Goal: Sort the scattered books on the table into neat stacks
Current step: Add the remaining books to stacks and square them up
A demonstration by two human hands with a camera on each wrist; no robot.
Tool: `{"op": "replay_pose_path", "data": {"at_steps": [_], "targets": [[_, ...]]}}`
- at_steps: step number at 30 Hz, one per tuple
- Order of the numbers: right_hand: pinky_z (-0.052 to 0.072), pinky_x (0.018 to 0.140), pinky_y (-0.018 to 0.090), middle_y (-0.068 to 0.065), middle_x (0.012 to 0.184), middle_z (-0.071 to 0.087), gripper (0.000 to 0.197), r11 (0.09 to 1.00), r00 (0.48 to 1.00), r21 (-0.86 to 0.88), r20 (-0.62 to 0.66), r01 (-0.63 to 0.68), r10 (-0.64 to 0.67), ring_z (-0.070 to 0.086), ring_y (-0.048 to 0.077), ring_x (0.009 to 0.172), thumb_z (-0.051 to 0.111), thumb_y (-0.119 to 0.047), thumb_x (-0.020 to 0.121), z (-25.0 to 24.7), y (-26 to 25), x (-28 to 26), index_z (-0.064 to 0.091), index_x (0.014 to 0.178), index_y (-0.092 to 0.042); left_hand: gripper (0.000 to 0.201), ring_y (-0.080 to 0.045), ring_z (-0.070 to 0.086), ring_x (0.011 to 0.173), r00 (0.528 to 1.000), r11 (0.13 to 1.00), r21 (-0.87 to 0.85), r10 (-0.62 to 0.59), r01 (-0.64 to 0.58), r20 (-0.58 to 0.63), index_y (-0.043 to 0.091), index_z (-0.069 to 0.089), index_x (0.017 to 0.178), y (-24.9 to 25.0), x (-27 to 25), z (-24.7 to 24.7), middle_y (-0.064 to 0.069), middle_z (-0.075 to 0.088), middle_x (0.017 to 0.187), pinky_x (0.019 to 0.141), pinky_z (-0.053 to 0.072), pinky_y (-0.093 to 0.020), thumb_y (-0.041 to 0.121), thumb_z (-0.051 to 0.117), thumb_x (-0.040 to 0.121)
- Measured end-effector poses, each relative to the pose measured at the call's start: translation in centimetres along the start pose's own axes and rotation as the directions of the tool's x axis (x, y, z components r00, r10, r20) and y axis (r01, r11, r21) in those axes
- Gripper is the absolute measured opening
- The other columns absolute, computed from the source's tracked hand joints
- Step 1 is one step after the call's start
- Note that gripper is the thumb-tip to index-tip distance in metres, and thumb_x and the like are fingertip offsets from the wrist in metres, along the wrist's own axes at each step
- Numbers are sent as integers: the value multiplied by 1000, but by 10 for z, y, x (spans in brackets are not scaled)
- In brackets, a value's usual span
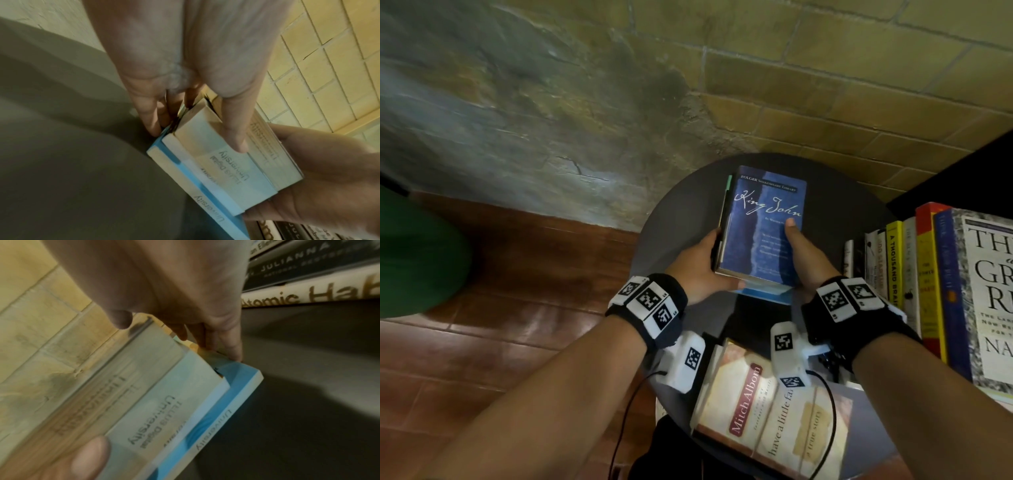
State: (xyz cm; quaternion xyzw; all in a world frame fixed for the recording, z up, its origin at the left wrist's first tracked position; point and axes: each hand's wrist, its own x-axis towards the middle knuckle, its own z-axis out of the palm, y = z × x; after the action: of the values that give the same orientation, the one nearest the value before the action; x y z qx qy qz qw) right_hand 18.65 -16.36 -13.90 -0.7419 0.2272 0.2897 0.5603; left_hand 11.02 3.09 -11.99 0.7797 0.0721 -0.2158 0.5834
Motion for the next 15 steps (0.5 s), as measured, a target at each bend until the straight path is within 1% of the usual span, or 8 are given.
{"op": "replay_pose_path", "data": {"at_steps": [1, 2, 5, 8, 9, 12, 13, 15], "targets": [[37, 109, 50, -2, 130, 61, 120, 1000, 1000, -23, 15, 4, -4, 58, 24, 119, 54, -98, 32, 0, 3, 3, 52, 132, -31, 92, -6, 56, 117, 1000, 1000, 8, -3, 3, -1, 28, 31, 147, -1, 0, -2, 8, 59, 132, 102, 43, -27, 26, 83, 71], [38, 108, 50, -2, 128, 62, 118, 999, 1000, -37, 14, 8, -8, 59, 25, 118, 54, -97, 33, 4, 0, -2, 52, 131, -32, 92, -7, 56, 118, 1000, 1000, 19, -7, 7, -1, 28, 30, 147, -2, 0, -2, 7, 59, 132, 103, 43, -28, 27, 83, 71], [42, 105, 49, 2, 121, 66, 100, 999, 1000, -46, 14, 0, 0, 63, 27, 111, 55, -88, 46, 9, -4, -12, 55, 126, -29, 91, -9, 57, 118, 1000, 999, 34, -14, 14, -7, 29, 30, 147, -5, -2, -2, 7, 60, 132, 104, 44, -31, 28, 83, 72], [39, 108, 49, 3, 126, 63, 106, 996, 1000, -86, 20, 12, -11, 59, 27, 116, 51, -91, 44, 10, -4, -11, 54, 129, -26, 87, -8, 56, 118, 1000, 999, 42, -4, 4, -15, 29, 30, 145, -5, -6, 1, 6, 59, 133, 101, 43, -27, 27, 81, 74], [39, 108, 48, 3, 125, 63, 102, 995, 1000, -95, 24, 15, -13, 59, 27, 115, 50, -90, 48, 9, -4, -10, 56, 126, -26, 86, -9, 56, 118, 1000, 999, 45, -1, 2, -18, 29, 30, 145, -4, -6, 1, 6, 59, 133, 100, 43, -25, 27, 81, 75], [41, 104, 44, 4, 110, 67, 64, 995, 999, -103, 52, -3, 8, 64, 26, 101, 49, -78, 65, 11, -11, -20, 58, 102, -27, 85, -11, 56, 119, 1000, 998, 60, -3, 3, -12, 27, 31, 145, -4, -8, 2, 5, 59, 133, 100, 44, -27, 28, 81, 75], [42, 104, 45, 6, 111, 67, 58, 994, 999, -104, 50, -8, 13, 64, 27, 102, 50, -76, 69, 11, -11, -22, 58, 99, -27, 86, -11, 56, 120, 1000, 998, 68, -5, 6, -5, 27, 31, 145, -4, -9, 2, 5, 59, 133, 100, 44, -27, 28, 81, 75], [42, 105, 49, 9, 120, 65, 48, 993, 999, -116, 52, -8, 14, 62, 30, 109, 48, -69, 82, 11, -10, -27, 58, 102, -26, 87, -12, 56, 121, 1000, 997, 82, -9, 8, 3, 26, 30, 145, -5, -11, 3, 4, 58, 134, 101, 43, -28, 30, 80, 75]]}}
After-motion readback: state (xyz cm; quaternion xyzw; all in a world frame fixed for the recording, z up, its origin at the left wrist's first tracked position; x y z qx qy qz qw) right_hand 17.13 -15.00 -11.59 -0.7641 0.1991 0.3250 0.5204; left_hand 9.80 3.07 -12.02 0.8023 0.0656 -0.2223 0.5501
